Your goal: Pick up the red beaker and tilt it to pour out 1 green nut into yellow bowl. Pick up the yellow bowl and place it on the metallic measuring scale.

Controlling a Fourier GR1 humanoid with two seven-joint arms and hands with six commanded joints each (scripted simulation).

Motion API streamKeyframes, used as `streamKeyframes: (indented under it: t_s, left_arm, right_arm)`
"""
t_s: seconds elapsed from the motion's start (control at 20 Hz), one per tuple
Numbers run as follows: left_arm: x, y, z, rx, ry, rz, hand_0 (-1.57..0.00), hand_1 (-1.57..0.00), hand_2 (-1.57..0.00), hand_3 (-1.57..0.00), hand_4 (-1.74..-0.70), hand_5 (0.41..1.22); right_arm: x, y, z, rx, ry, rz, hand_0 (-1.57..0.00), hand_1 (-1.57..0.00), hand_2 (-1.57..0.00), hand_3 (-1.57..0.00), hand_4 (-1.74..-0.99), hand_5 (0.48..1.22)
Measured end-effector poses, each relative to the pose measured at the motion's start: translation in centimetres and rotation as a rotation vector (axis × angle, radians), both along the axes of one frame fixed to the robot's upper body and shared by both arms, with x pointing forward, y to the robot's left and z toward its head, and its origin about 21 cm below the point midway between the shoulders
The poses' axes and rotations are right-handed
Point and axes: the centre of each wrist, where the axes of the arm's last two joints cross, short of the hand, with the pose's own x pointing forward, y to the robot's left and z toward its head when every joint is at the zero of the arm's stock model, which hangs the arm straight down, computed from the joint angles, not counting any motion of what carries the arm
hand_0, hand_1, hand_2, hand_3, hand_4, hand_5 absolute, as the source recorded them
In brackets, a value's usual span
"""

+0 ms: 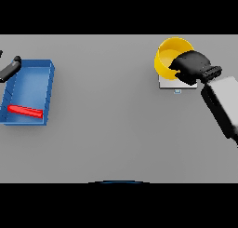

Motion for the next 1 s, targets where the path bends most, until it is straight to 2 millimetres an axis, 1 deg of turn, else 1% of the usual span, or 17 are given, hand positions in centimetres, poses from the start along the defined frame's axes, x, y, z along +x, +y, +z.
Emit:
streamKeyframes:
  t_s: [0.1, 0.15, 0.2, 0.25, 0.3, 0.35, 0.45, 0.5, 0.6, 0.65, 0.7, 0.75, 0.8, 0.85, 0.9, 0.95, 1.0]
  left_arm:
    - [0.0, 0.0, 0.2, 0.002, 0.000, -0.002, 0.00, 0.00, 0.00, 0.00, -0.72, 0.717]
    - [0.0, -0.1, 0.1, -0.006, -0.004, -0.008, 0.00, 0.00, 0.00, 0.00, -0.72, 0.714]
    - [0.0, -0.1, -0.3, -0.014, 0.004, -0.002, 0.00, 0.00, 0.00, 0.00, -0.73, 0.713]
    - [0.1, -0.1, 0.1, -0.008, 0.003, 0.000, 0.00, 0.00, 0.00, 0.00, -0.72, 0.712]
    - [0.1, 0.1, -0.1, -0.003, 0.005, 0.004, 0.00, 0.00, 0.00, 0.00, -0.73, 0.710]
    - [0.4, -0.1, 0.2, -0.002, -0.002, 0.000, 0.00, 0.00, 0.00, 0.00, -0.72, 0.710]
    - [0.2, -0.3, -0.1, -0.003, 0.008, 0.000, 0.00, 0.00, 0.00, 0.00, -0.73, 0.714]
    - [0.1, -0.6, -0.4, -0.012, 0.005, -0.008, 0.00, 0.00, 0.00, 0.00, -0.73, 0.713]
    - [-0.2, -0.2, -0.3, -0.009, 0.011, 0.000, 0.00, 0.00, 0.00, 0.00, -0.73, 0.712]
    - [-0.3, -0.2, -0.5, -0.006, 0.013, -0.002, 0.00, 0.00, 0.00, 0.00, -0.73, 0.713]
    - [-0.1, -0.1, -0.2, -0.008, 0.013, 0.000, 0.00, 0.00, 0.00, 0.00, -0.73, 0.715]
    - [-0.1, 0.0, -0.1, -0.002, 0.011, -0.001, 0.00, 0.00, 0.00, 0.00, -0.73, 0.717]
    - [0.0, -0.1, -0.1, -0.007, 0.008, 0.000, 0.00, 0.00, 0.00, 0.00, -0.73, 0.720]
    - [0.1, -0.1, 0.0, -0.008, 0.011, -0.001, 0.00, 0.00, 0.00, 0.00, -0.73, 0.723]
    - [0.2, 0.1, -0.4, -0.005, 0.016, 0.003, 0.00, 0.00, 0.00, 0.00, -0.73, 0.728]
    - [0.1, -0.3, -0.7, -0.013, 0.013, -0.010, 0.00, 0.00, 0.00, 0.00, -0.73, 0.729]
    - [0.3, -0.2, -0.2, -0.012, 0.009, -0.007, 0.00, 0.00, 0.00, 0.00, -0.73, 0.723]
  right_arm:
    - [0.4, -0.3, -0.7, 0.002, -0.003, -0.022, -1.57, -1.57, -1.47, -1.24, -1.741, 1.221]
    - [0.5, -0.9, -1.2, 0.008, 0.000, -0.034, -1.57, -1.57, -1.46, -1.27, -1.741, 1.221]
    - [0.8, -1.5, -1.0, 0.011, 0.009, -0.058, -1.57, -1.57, -1.45, -1.29, -1.741, 1.221]
    - [0.9, -1.9, -1.3, 0.019, 0.018, -0.070, -1.57, -1.57, -1.44, -1.32, -1.741, 1.221]
    - [1.1, -1.8, -1.7, 0.023, 0.029, -0.089, -1.57, -1.57, -1.43, -1.33, -1.741, 1.221]
    - [1.3, -1.7, -2.5, 0.025, 0.042, -0.098, -1.57, -1.57, -1.42, -1.35, -1.741, 1.221]
    - [1.6, -2.1, -2.8, 0.041, 0.062, -0.101, -1.55, -1.57, -1.39, -1.41, -1.741, 1.221]
    - [1.7, -1.7, -2.9, 0.045, 0.071, -0.110, -1.53, -1.57, -1.38, -1.44, -1.741, 1.221]
    - [1.9, -1.6, -3.3, 0.058, 0.094, -0.129, -1.42, -1.57, -1.36, -1.49, -1.741, 1.221]
    - [1.9, -1.7, -3.3, 0.058, 0.093, -0.120, -1.40, -1.57, -1.37, -1.43, -1.741, 1.221]
    - [1.9, -1.9, -3.2, 0.056, 0.102, -0.117, -1.40, -1.57, -1.39, -1.36, -1.741, 1.221]
    - [1.9, -1.9, -3.2, 0.052, 0.101, -0.115, -1.33, -1.46, -1.42, -1.20, -1.741, 1.221]
    - [2.0, -1.9, -3.2, 0.060, 0.111, -0.119, -1.13, -1.32, -1.33, -1.06, -1.701, 1.221]
    - [2.0, -2.2, -3.1, 0.077, 0.121, -0.108, -0.90, -1.15, -1.19, -0.94, -1.660, 1.143]
    - [2.0, -2.5, -3.1, 0.082, 0.124, -0.118, -0.72, -0.98, -1.04, -0.83, -1.619, 1.072]
    - [1.9, -2.9, -3.1, 0.088, 0.142, -0.133, -0.58, -0.83, -0.91, -0.74, -1.588, 1.016]
    - [2.1, -2.4, -2.9, 0.079, 0.145, -0.155, -0.46, -0.70, -0.80, -0.67, -1.563, 0.971]
